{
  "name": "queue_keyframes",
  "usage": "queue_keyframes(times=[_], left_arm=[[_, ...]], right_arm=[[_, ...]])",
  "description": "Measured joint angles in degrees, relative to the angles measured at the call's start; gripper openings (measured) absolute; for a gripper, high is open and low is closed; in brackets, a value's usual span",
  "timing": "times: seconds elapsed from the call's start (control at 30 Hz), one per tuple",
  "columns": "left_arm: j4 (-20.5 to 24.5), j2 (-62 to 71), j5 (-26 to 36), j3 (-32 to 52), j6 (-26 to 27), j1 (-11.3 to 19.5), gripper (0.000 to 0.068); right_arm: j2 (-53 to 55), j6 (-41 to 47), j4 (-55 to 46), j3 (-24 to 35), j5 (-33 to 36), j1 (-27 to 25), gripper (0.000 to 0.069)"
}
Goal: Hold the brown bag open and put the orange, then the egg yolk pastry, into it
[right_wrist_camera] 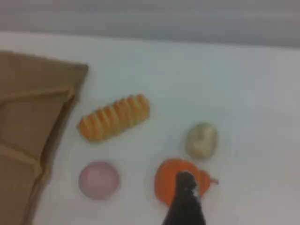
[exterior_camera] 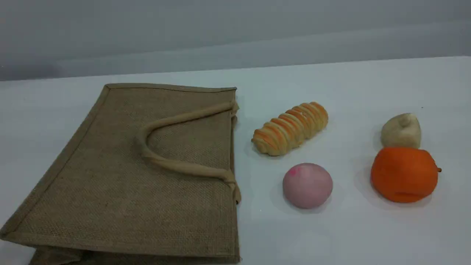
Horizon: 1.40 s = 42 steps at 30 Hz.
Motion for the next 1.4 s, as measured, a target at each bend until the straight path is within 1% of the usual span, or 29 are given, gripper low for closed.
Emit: queue_keyframes(times=[0.27, 0.4, 0.57, 0.7, 0.8, 0.9, 1.0, 1.2, 1.4], left_arm=[[0.0, 15.9, -5.0, -3.8, 0.2, 0.0, 0.0502], [-0.1, 22.3, -6.3, -6.3, 0.2, 0.0, 0.0502], [-0.6, 30.0, -9.0, -10.2, 0.2, -0.1, 0.0502], [-2.3, 36.2, -9.4, -13.5, 0.2, -0.1, 0.0502], [-3.2, 40.9, -9.5, -16.1, 0.3, -1.4, 0.0502], [-3.1, 45.8, -10.0, -18.7, 0.2, -3.5, 0.0502], [-3.2, 50.1, -11.3, -20.9, -1.1, -5.5, 0.0502], [-3.1, 58.2, -11.4, -25.4, -2.1, -9.2, 0.0502], [-3.1, 65.1, -11.5, -28.7, -4.8, -10.9, 0.0502]], right_arm=[[10.5, -0.4, -0.2, -5.9, -0.7, 0.0, 0.0496], [14.5, -0.4, -0.1, -8.3, -0.9, 0.0, 0.0496], [19.0, -0.5, 0.0, -9.1, -1.3, 0.0, 0.0496], [22.1, -0.6, 0.0, -9.1, -1.7, 0.0, 0.0496], [23.7, -0.6, 0.0, -9.1, -2.6, 0.0, 0.0496], [24.5, -0.6, 0.0, -9.1, -3.0, 0.0, 0.0496], [24.5, -0.6, 0.0, -9.1, -3.0, 0.0, 0.0496], [24.5, -0.6, 0.0, -9.1, -3.5, 0.0, 0.0496], [24.5, -0.6, 0.0, -9.1, -3.4, 0.0, 0.0496]])
